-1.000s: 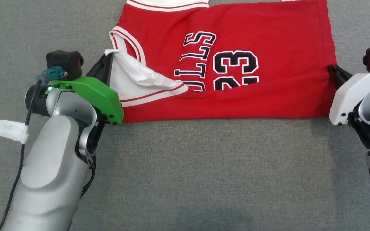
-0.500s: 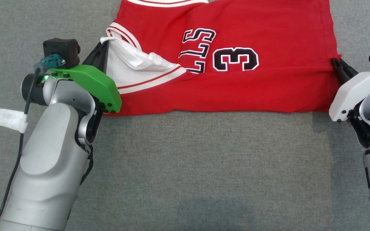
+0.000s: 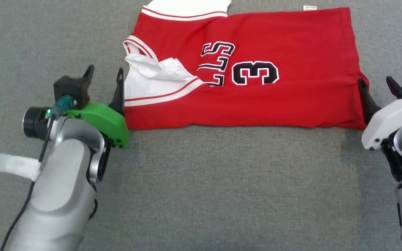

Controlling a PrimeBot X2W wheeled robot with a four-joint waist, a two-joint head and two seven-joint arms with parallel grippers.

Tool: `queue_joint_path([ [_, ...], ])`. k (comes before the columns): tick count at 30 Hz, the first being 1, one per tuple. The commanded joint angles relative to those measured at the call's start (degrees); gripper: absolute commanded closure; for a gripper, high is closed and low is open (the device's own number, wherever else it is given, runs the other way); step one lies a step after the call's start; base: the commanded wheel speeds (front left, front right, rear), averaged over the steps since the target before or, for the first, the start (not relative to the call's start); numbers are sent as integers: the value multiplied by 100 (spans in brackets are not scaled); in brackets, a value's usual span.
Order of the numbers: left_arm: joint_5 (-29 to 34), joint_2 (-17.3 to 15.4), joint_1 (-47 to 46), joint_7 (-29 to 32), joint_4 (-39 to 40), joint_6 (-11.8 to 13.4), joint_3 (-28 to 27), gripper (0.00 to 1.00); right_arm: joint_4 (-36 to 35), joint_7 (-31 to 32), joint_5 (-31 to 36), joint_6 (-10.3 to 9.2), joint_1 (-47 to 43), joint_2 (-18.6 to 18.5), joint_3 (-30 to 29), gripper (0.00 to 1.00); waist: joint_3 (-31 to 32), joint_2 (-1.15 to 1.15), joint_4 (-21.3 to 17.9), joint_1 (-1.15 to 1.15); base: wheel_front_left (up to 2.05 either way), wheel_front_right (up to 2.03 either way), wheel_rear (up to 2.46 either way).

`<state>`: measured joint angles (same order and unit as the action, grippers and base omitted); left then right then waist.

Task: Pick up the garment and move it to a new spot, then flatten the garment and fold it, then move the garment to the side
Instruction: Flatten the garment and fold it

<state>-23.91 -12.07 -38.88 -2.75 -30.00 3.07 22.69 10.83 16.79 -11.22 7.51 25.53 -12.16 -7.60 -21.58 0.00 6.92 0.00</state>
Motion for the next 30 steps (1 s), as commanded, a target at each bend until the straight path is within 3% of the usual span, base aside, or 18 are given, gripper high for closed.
queue_joint_path([
  [1,76,-65,274,-73,91,70,56,0,-156,10,119,-4,-261,24,-121,0,206,0,39,0,0,0,0],
  [14,88,-220,1383,200,468,358,288,0,-634,-35,482,-5,-1232,521,-540,0,421,0,85,0,0,0,0],
  [30,-71,-165,1128,623,317,294,381,0,147,201,742,-4,-671,759,-579,0,114,0,39,0,0,0,0],
])
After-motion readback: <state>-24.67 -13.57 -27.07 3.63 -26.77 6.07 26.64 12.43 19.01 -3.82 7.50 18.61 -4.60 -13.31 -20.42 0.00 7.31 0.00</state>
